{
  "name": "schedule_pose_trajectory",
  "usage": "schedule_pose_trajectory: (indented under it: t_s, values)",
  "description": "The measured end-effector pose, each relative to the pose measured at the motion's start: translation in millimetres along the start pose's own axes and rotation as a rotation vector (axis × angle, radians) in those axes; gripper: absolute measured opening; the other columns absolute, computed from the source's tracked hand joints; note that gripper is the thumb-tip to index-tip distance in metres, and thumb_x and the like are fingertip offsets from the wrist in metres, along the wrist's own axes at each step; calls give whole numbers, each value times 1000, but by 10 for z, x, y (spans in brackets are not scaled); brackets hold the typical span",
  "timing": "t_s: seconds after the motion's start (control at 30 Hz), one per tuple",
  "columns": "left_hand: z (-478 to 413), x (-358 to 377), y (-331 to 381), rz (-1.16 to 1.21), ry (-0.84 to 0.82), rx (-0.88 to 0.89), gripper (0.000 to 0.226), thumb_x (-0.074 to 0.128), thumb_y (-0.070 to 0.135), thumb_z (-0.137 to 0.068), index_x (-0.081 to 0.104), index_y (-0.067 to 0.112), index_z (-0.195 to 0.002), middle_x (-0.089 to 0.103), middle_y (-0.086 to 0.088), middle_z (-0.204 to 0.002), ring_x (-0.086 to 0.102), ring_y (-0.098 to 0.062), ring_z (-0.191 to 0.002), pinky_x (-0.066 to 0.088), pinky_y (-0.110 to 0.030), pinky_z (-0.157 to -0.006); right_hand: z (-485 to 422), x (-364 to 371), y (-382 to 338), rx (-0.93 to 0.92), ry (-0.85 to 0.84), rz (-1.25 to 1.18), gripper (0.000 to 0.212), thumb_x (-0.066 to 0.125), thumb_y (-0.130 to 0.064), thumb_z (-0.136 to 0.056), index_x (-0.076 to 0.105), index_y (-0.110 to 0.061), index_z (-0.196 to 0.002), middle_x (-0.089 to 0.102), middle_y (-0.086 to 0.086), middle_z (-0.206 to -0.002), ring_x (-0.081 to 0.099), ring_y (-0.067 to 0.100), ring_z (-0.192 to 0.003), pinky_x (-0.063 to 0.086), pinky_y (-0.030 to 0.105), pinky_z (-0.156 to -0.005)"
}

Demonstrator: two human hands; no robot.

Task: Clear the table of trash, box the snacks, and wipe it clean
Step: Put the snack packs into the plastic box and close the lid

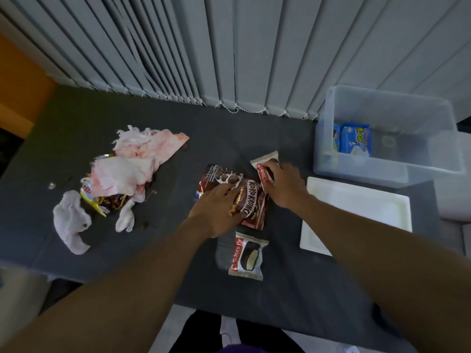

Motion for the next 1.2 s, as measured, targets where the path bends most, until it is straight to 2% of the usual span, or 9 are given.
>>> schedule_pose_trajectory:
  t_s: [0.17,0.3,0.43,0.7,0.8,0.87,1.03,1.1,1.2]
  values:
    - [-12,-12,-30,5,-18,6,83,53,60,-90,19,25,-157,28,-3,-160,31,-24,-144,29,-42,-116,-21,-138,-22,28,25,-100,41,70,-27,-88,46,-28,-122,56,13,-115,57,31,-105,53,40,-86]
    - [-31,-93,-4,7,-40,-3,82,50,61,-90,17,28,-157,20,1,-164,23,-23,-148,24,-46,-120,77,-276,23,-11,75,-141,41,70,-18,-87,47,-23,-120,58,14,-114,59,30,-101,53,40,-84]
    - [-63,-198,72,-19,-78,3,80,46,62,-91,19,27,-157,18,0,-165,20,-22,-150,22,-46,-122,287,-372,107,-27,122,-187,41,69,-18,-89,48,-21,-124,56,13,-116,59,26,-103,54,34,-85]
    - [-102,-79,346,-89,-176,109,93,50,77,-81,22,29,-156,25,0,-161,28,-25,-145,28,-44,-117,805,-359,593,93,173,-204,37,63,-20,-94,48,-21,-128,56,9,-126,59,25,-110,52,30,-90]
    - [-64,36,452,-99,-299,194,101,57,85,-67,29,34,-150,41,6,-148,43,-20,-131,40,-37,-103,976,-324,811,179,173,-192,39,63,-21,-94,46,-24,-130,55,8,-123,59,23,-102,54,30,-87]
    - [-39,126,513,-119,-400,235,102,69,76,-63,34,31,-147,47,6,-142,49,-17,-123,45,-34,-97,1079,-295,935,215,179,-209,39,62,-20,-94,45,-27,-128,53,8,-122,58,22,-101,54,31,-89]
    - [-44,275,589,-118,-575,176,67,81,47,-72,52,26,-129,59,2,-127,57,-17,-107,53,-39,-89,1268,-221,1142,277,199,-259,40,59,-19,-96,41,-31,-130,48,8,-124,57,23,-102,54,39,-95]
    - [-79,289,624,-142,-609,163,61,80,45,-75,56,22,-126,59,2,-125,58,-17,-107,52,-35,-86,1300,-212,1195,285,210,-283,40,59,-19,-96,41,-32,-129,48,8,-122,57,24,-100,54,40,-95]
    - [-166,230,683,-24,-623,123,40,78,43,-77,64,21,-107,67,7,-103,65,-9,-89,56,-30,-74,1325,-229,1250,297,225,-312,41,59,-18,-95,40,-33,-128,47,6,-122,57,23,-100,54,40,-95]
Point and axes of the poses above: each hand's wrist, its own z-axis away from the middle knuckle, its own x-axis out of the palm, y = z × x, the point moved 1 cm from there along -z, towards the middle knuckle
